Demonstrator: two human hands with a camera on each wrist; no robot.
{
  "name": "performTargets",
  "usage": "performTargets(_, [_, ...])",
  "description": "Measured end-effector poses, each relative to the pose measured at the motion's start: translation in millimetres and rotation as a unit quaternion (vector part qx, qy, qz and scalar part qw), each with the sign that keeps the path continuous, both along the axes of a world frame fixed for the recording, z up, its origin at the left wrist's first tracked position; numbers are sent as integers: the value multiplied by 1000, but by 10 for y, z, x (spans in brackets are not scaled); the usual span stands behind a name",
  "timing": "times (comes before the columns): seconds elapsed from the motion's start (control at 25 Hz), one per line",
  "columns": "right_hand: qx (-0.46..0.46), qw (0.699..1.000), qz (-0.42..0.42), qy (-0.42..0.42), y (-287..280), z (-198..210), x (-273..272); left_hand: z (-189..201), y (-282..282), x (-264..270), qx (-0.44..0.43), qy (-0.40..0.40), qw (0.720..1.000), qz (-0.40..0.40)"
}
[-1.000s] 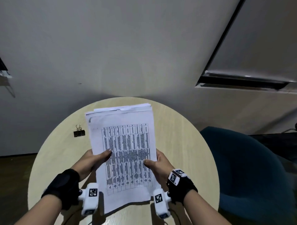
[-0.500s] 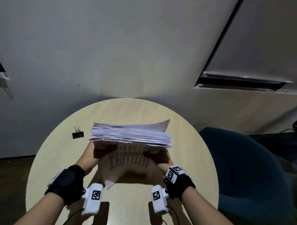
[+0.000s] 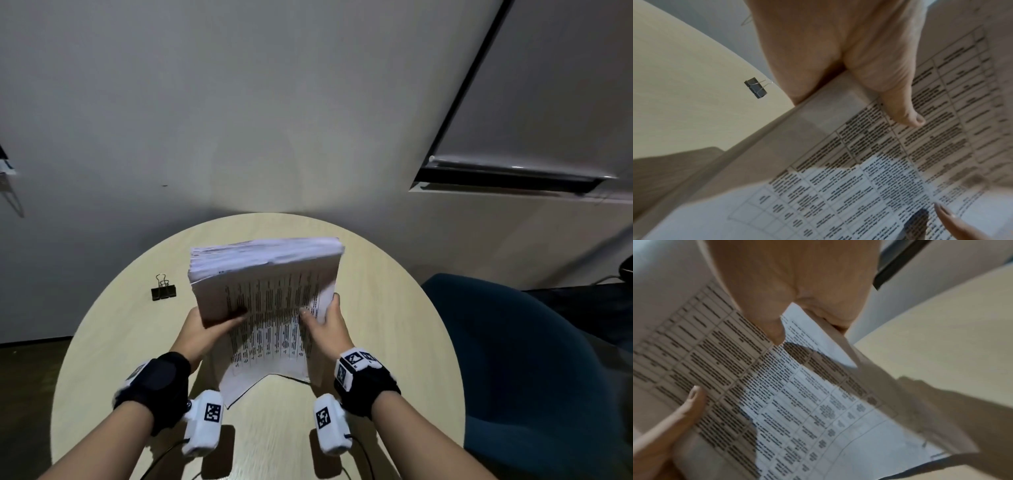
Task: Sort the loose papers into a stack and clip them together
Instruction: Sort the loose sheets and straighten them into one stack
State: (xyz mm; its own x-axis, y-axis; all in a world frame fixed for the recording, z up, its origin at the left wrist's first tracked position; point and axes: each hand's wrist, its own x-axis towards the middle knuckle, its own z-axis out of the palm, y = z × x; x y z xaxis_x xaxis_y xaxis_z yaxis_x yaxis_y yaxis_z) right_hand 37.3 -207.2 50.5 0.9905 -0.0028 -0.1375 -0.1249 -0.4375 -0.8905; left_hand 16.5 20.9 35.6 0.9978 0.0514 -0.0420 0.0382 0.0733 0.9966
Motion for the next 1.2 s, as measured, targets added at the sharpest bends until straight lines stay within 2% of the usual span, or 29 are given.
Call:
performTargets(0.08, [95, 995, -24, 23, 26, -30, -46, -38, -13, 22, 44, 2, 998, 34])
performTargets(0.2, [98, 994, -41, 34, 71, -152, -113, -209, -4, -13, 130, 33, 990, 32])
performTargets(0.28, [126, 990, -57, 24, 68, -308, -61, -200, -45, 0, 108, 43, 992, 48])
performTargets(0.36, [129, 990, -62, 3, 31, -438, -21, -124, -129, -9, 98, 40, 989, 99])
performTargets(0.52, [64, 997, -45, 15, 20, -304, -161, -93, -211, -119, 162, 41, 975, 149])
performTargets(0.64, [25, 999, -33, -2, -66, -353, -156, -105, -165, -170, 77, 49, 985, 149])
performTargets(0.72, [8, 999, -37, -28, -58, -361, -164, -142, -170, -203, 67, 28, 987, 145])
performTargets(0.92, [7, 997, -45, -60, -43, -380, -193, -439, -112, -379, 162, 45, 984, 63])
performTargets(1.04, [-11, 997, -45, -68, -11, -404, -156, -426, -66, -353, 216, 62, 974, 34])
performTargets(1.2, [-17, 996, -50, -69, -3, -424, -157, -378, -94, -330, 218, 73, 973, 37])
